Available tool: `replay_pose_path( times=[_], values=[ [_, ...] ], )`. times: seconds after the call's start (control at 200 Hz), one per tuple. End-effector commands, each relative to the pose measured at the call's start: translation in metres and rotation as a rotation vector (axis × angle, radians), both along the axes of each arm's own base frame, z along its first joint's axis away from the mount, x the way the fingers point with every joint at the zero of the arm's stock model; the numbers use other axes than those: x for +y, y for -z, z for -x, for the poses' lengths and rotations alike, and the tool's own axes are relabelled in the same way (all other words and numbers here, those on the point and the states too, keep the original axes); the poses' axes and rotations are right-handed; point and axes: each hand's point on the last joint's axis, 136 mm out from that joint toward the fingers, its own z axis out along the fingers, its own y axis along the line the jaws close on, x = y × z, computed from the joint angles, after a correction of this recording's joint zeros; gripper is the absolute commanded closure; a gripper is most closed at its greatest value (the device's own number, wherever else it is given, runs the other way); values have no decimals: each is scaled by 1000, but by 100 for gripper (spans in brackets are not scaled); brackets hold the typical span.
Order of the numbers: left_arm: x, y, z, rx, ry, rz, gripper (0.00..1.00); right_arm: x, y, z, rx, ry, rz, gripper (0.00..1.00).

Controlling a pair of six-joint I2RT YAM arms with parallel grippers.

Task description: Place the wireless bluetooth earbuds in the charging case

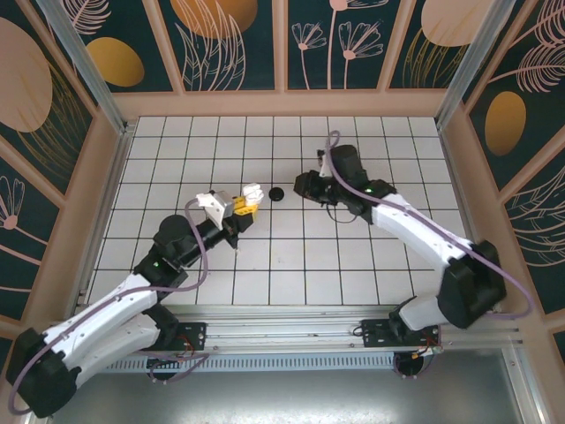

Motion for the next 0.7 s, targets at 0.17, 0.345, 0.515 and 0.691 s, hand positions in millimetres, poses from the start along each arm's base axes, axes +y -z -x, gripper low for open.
replay_pose_path(
  times=[0.17,0.345,0.515,0.691],
  values=[
    [37,8,14,58,-121,-36,100,106,83,26,136,-267,59,77],
    [49,2,21,48,-150,-5,99,146,121,63,233,-333,70,78],
    [51,-1,23,45,-151,-8,99,160,136,91,295,-308,136,78],
    [51,-5,25,31,-142,-8,99,161,138,93,305,-221,186,79]
  ],
)
